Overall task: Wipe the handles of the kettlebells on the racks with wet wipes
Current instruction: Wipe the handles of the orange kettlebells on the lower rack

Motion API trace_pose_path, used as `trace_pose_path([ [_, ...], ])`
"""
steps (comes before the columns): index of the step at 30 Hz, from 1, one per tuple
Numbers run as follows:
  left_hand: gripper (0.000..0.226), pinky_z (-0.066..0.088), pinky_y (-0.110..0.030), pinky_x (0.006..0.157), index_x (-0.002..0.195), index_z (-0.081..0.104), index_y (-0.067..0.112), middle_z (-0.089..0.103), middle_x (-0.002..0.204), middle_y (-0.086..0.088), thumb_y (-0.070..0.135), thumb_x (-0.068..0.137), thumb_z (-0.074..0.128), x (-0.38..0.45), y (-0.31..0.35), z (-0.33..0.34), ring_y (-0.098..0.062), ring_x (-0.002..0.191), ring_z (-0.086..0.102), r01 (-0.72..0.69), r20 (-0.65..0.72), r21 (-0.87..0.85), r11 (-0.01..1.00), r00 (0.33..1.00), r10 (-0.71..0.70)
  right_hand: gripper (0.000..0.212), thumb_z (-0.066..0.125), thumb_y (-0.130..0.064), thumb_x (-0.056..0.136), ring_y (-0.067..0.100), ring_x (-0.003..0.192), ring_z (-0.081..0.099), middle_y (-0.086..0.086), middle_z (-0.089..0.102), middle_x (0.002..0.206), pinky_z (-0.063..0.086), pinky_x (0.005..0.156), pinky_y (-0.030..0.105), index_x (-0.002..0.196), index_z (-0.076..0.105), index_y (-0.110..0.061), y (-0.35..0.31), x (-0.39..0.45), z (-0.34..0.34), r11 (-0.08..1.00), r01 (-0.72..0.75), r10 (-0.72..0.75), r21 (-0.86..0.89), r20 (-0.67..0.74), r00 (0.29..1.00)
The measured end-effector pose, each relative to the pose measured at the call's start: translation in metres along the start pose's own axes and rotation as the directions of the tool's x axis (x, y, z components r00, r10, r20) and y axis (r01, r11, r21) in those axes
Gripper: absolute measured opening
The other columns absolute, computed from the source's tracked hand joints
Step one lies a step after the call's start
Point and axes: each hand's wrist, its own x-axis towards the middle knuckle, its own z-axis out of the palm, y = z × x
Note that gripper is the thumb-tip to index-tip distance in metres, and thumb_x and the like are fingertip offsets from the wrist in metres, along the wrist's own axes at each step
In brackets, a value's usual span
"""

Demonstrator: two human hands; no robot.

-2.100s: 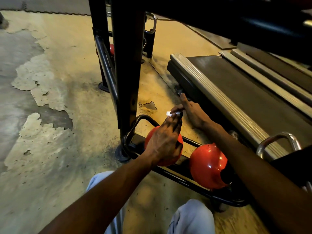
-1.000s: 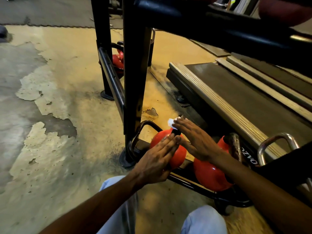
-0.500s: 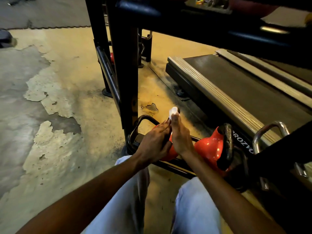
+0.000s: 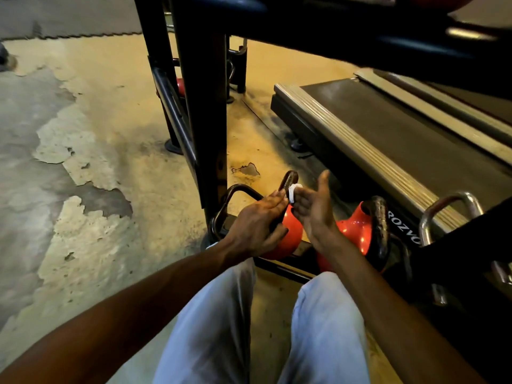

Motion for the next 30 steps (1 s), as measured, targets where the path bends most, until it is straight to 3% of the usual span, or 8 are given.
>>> trace_pose_path([
  [2, 0.073, 0.031, -0.035, 0.126, 0.153, 0.048, 0.003, 0.041, 0.161, -0.018, 0.043, 0.092, 0.043, 0.000, -0.003, 0.003, -0.026, 0.153, 0.037, -0.022, -0.025, -0.009, 1.000, 0.999, 0.022, 0.101, 0.023, -0.086, 0.093, 0.026, 0.126, 0.061, 0.014, 0.065, 0.135, 0.044, 0.112, 0.039, 0.140, 0.058, -0.003, -0.007, 0.005, -0.003, 1.000, -0.027, 0.026, -0.010, -0.053, 0.998],
  [4, 0.072, 0.030, -0.033, 0.125, 0.151, 0.050, 0.003, 0.043, 0.160, -0.018, 0.043, 0.092, 0.044, -0.001, -0.002, 0.002, -0.025, 0.152, 0.039, -0.016, -0.033, -0.008, 1.000, 0.999, 0.015, 0.102, 0.022, -0.083, 0.096, 0.030, 0.130, 0.060, 0.020, 0.065, 0.135, 0.040, 0.119, 0.044, 0.142, 0.054, 0.003, -0.013, 0.008, 0.004, 0.999, -0.041, 0.041, 0.023, -0.040, 0.998],
  [9, 0.067, 0.036, -0.034, 0.123, 0.145, 0.057, 0.003, 0.051, 0.154, -0.017, 0.042, 0.092, 0.047, 0.001, -0.002, 0.001, -0.024, 0.147, 0.046, -0.017, -0.075, -0.034, 0.999, 0.997, 0.014, 0.107, 0.017, -0.088, 0.092, 0.024, 0.082, 0.071, 0.021, 0.071, 0.107, 0.053, 0.087, 0.041, 0.135, 0.055, 0.003, -0.019, 0.007, -0.009, 0.982, -0.187, 0.186, -0.019, -0.020, 0.982],
  [12, 0.061, 0.040, -0.041, 0.121, 0.142, 0.062, 0.004, 0.057, 0.149, -0.016, 0.040, 0.094, 0.049, 0.007, -0.003, -0.002, -0.024, 0.145, 0.049, -0.041, -0.117, -0.050, 0.998, 0.993, 0.035, 0.112, 0.010, -0.090, 0.090, 0.032, 0.104, 0.070, 0.023, 0.072, 0.116, 0.048, 0.101, 0.045, 0.128, 0.062, 0.002, -0.027, 0.008, -0.027, 0.953, -0.283, 0.286, -0.113, 0.019, 0.958],
  [15, 0.061, 0.027, -0.044, 0.128, 0.148, 0.055, 0.005, 0.049, 0.157, -0.015, 0.037, 0.096, 0.051, 0.021, -0.004, -0.009, -0.025, 0.151, 0.039, -0.095, -0.112, -0.021, 0.995, 0.989, 0.092, 0.111, 0.015, -0.090, 0.090, 0.041, 0.120, 0.064, 0.030, 0.068, 0.122, 0.044, 0.113, 0.050, 0.116, 0.065, 0.005, -0.027, 0.017, -0.023, 0.946, -0.322, 0.323, -0.025, 0.059, 0.944],
  [18, 0.065, 0.021, -0.042, 0.130, 0.152, 0.051, 0.005, 0.040, 0.163, -0.014, 0.040, 0.096, 0.048, 0.039, -0.014, -0.013, -0.023, 0.156, 0.031, -0.155, -0.030, 0.003, 0.988, 0.987, 0.155, 0.106, 0.020, -0.089, 0.090, 0.044, 0.114, 0.063, 0.030, 0.062, 0.122, 0.049, 0.106, 0.050, 0.111, 0.064, 0.005, -0.018, 0.021, -0.016, 0.917, -0.360, 0.349, 0.171, 0.088, 0.933],
  [22, 0.068, 0.026, -0.040, 0.128, 0.154, 0.050, 0.011, 0.041, 0.163, -0.009, 0.048, 0.097, 0.043, 0.048, -0.028, -0.016, -0.020, 0.156, 0.030, -0.217, 0.149, 0.009, 0.976, 0.966, 0.213, 0.102, 0.024, -0.085, 0.093, 0.043, 0.116, 0.061, 0.029, 0.060, 0.129, 0.047, 0.103, 0.049, 0.127, 0.059, 0.005, -0.012, 0.019, -0.027, 0.885, -0.317, 0.299, 0.340, 0.106, 0.948],
  [30, 0.060, 0.033, -0.038, 0.124, 0.146, 0.059, 0.007, 0.052, 0.155, -0.013, 0.040, 0.097, 0.050, 0.054, -0.027, -0.026, -0.023, 0.147, 0.046, -0.201, 0.113, -0.027, 0.979, 0.973, 0.202, 0.104, 0.025, -0.083, 0.095, 0.033, 0.133, 0.056, 0.025, 0.061, 0.138, 0.053, 0.095, 0.041, 0.137, 0.057, 0.007, -0.014, 0.014, -0.033, 0.918, -0.303, 0.285, 0.255, 0.105, 0.953],
])
